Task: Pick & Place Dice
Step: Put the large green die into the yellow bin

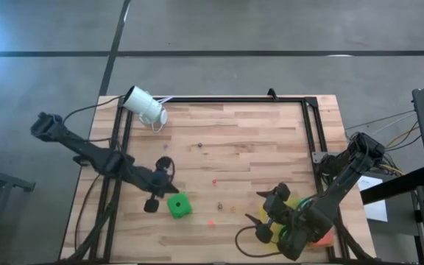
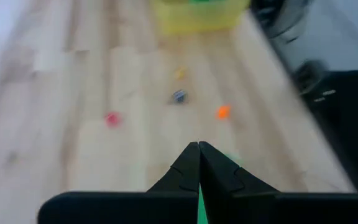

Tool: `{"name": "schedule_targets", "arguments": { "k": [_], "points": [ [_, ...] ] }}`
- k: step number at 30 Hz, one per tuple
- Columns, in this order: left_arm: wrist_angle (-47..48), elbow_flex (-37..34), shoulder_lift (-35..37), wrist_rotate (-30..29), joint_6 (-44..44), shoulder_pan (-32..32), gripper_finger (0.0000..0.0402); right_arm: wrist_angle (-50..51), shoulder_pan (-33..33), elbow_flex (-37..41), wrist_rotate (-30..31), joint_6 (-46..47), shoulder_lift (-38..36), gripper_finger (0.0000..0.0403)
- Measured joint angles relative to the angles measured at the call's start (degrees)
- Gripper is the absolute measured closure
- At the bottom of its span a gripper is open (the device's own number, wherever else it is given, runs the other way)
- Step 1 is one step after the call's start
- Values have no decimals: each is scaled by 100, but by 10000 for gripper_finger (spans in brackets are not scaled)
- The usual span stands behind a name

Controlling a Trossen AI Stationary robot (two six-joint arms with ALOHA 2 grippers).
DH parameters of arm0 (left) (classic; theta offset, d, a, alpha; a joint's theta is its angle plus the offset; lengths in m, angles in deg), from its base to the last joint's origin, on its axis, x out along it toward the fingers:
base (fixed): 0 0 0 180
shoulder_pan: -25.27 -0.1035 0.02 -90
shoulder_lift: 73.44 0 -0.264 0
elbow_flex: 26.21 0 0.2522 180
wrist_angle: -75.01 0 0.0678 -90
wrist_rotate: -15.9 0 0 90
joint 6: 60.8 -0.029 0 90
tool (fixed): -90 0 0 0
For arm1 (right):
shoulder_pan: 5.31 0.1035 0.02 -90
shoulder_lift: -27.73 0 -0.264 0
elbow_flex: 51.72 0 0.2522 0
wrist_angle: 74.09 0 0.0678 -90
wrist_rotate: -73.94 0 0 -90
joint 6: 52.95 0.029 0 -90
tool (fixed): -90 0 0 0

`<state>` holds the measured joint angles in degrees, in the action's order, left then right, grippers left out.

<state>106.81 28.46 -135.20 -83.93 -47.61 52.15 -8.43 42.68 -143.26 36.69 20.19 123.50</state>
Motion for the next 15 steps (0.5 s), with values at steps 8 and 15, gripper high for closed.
{"name": "schedule_targets", "arguments": {
  "k": [8,15],
  "points": [
    [391,6,-36,-695,988,1007,396,2,-3,33,281,310,2,3],
    [539,5,-350,-766,1868,1403,396,2,-24,33,293,312,2,3]
  ]
}}
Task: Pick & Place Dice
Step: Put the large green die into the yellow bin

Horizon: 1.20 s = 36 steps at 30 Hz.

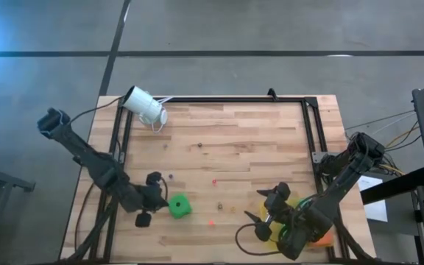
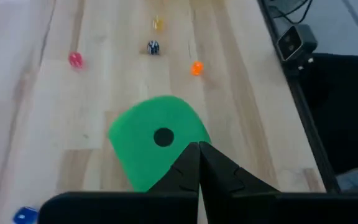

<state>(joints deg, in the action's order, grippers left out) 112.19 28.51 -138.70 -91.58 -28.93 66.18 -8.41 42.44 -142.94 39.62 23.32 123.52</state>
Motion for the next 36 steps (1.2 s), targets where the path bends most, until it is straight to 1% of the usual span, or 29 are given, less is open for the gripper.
{"name": "schedule_targets", "arguments": {
  "k": [5,10,12,16,20,25,30,33,36],
  "points": [
    [80,-1,-668,178,352,13,396,1,-67,31,4,1,0,3],
    [80,-1,-1195,914,718,15,396,3,-117,53,4,-15,0,3],
    [64,-1,-1356,1060,921,15,396,0,-129,55,2,-17,0,3],
    [63,-1,-1694,1082,1018,-14,396,0,-131,59,2,-18,0,3],
    [23,-1,-2059,1039,1016,-180,396,-9,-131,61,0,-20,0,3],
    [-173,88,-2375,752,904,-519,396,-17,-131,61,0,-25,0,3],
    [-247,225,-2522,466,757,-890,396,-22,-151,61,0,-48,0,3],
    [-545,260,-2622,422,547,-1100,396,-22,-172,63,-2,-48,0,3],
    [-1052,261,-2800,480,342,-1233,396,-24,-190,66,-4,-48,0,3]
  ]
}}
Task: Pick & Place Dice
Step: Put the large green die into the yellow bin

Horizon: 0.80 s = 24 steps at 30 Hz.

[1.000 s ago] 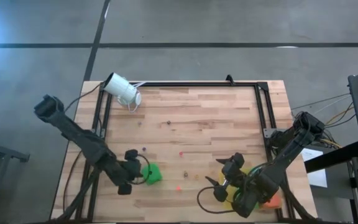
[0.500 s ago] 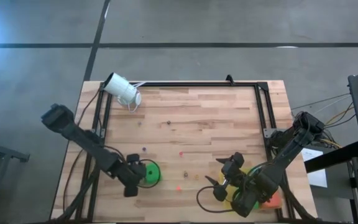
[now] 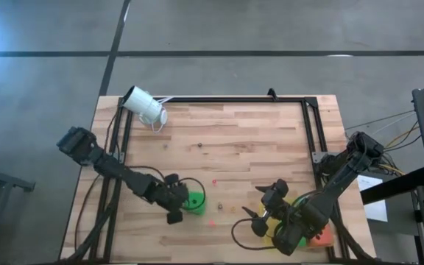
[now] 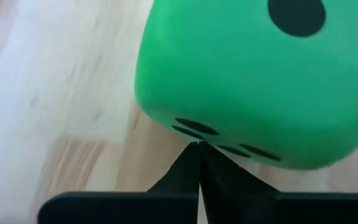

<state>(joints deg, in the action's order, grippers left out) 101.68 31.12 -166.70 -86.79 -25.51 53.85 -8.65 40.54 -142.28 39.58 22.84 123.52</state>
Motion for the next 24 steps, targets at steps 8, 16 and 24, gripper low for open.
{"name": "schedule_targets", "arguments": {
  "k": [8,16,24],
  "points": [
    [-931,2,-347,26,-234,-195,396,0,-31,22,-7,4,0,3],
    [-865,4,-323,29,-384,-297,396,-6,-50,22,-11,4,0,3],
    [-301,4,493,327,-417,94,396,-4,-52,22,-13,7,0,3]
  ]
}}
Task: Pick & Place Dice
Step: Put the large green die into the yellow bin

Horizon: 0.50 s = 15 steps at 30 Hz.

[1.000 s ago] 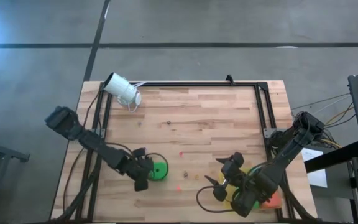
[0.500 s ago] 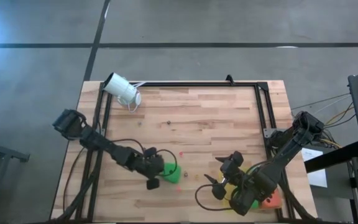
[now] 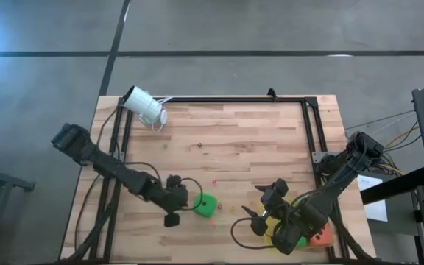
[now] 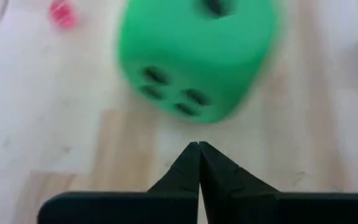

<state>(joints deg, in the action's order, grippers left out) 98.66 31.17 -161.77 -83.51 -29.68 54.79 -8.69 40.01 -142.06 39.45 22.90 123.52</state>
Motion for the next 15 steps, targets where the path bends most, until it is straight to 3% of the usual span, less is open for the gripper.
{"name": "schedule_targets", "arguments": {
  "k": [9,15],
  "points": [
    [-1583,4,-372,-153,-441,510,396,-7,0,4,0,0,0,3],
    [-1674,2,-935,-424,-429,462,396,-12,0,11,0,0,0,3]
  ]
}}
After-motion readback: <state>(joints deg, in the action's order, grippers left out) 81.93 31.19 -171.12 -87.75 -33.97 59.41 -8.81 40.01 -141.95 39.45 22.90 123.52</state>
